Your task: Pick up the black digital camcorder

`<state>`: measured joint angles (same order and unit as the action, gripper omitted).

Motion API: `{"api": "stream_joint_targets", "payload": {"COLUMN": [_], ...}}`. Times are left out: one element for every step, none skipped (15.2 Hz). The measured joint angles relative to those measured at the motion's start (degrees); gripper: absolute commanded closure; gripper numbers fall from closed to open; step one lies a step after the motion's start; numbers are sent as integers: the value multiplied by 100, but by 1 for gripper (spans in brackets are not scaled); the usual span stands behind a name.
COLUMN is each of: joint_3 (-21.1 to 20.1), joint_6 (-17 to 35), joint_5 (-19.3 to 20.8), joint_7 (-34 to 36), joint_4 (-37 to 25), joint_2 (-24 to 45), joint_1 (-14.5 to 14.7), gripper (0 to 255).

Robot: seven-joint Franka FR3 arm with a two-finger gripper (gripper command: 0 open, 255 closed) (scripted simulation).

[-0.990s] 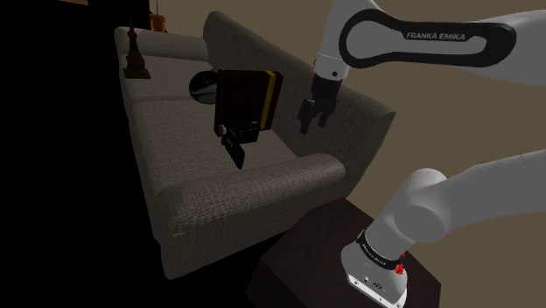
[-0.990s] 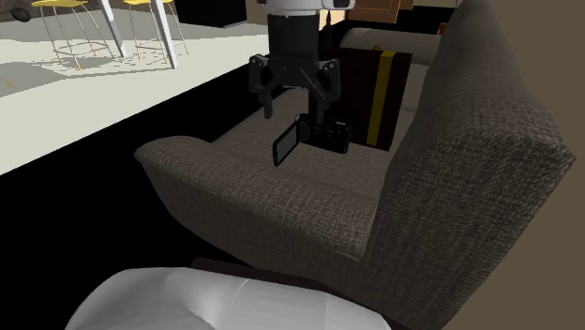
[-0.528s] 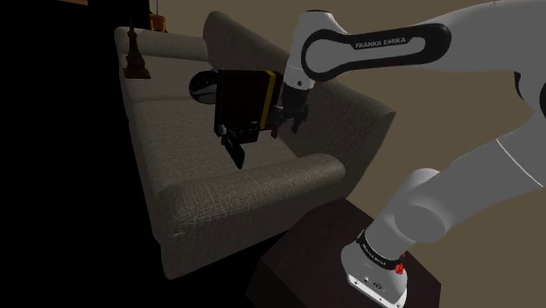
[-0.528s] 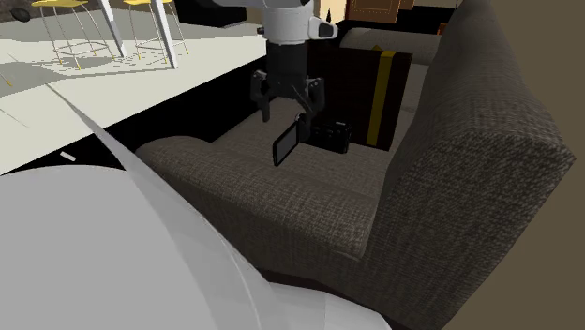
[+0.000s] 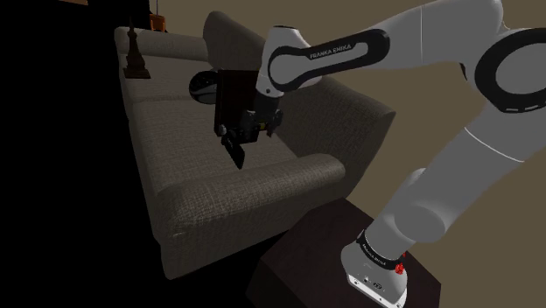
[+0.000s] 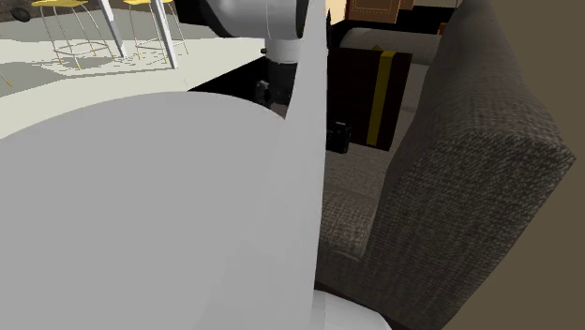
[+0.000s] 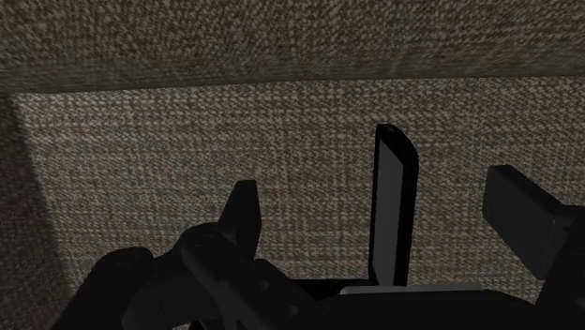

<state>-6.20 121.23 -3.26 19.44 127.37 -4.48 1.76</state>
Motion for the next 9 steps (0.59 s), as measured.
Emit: {"api": "stream_joint_targets", "payload": {"joint_3": [-15, -23, -42, -46, -51, -44, -47, -46, -45], "joint_6": [95, 220, 317, 414, 474, 542, 609, 662, 745], "joint_5": [5, 9, 17, 28, 37, 46, 50, 52, 60], "joint_7": [75, 143, 237, 303, 378, 399, 427, 432, 438], "joint_4": [-156, -272, -433, -583, -764, -860, -875, -875, -877], "joint_2": [221, 441, 674, 898, 1115, 1266, 1343, 1392, 1475], "joint_1": [7, 12, 31, 38, 52, 50, 59, 60, 64], "gripper": [0, 0, 0, 0, 0, 0, 0, 0, 0]}}
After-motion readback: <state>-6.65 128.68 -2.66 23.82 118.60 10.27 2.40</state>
